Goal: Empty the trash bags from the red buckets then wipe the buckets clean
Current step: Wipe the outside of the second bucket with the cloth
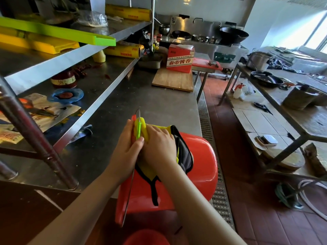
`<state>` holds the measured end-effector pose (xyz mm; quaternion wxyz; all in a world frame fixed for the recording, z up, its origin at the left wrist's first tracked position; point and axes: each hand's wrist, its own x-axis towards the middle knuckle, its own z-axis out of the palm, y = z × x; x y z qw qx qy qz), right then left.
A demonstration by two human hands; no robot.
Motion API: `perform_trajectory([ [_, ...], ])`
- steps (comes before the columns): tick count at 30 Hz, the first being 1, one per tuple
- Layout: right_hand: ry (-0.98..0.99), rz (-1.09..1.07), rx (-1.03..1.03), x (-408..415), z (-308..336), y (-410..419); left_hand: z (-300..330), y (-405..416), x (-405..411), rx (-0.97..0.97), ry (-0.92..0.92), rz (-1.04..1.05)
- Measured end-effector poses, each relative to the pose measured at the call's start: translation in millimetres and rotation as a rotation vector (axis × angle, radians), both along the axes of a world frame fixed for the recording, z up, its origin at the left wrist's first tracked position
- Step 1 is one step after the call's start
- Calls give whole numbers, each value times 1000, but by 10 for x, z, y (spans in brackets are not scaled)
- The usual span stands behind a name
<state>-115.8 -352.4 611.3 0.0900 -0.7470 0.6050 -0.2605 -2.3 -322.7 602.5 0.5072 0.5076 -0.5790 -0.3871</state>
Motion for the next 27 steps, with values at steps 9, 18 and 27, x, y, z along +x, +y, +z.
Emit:
perform_trajectory([
  [9, 5, -257, 135, -781, -29, -155, -21, 17, 5, 42, -78, 16],
  [18, -219, -547, 338, -1817, -286, -181, -31, 56, -12, 85, -75, 42],
  [27, 5, -549, 259, -1478, -188, -234, -94, 142, -1, 43, -92, 31],
])
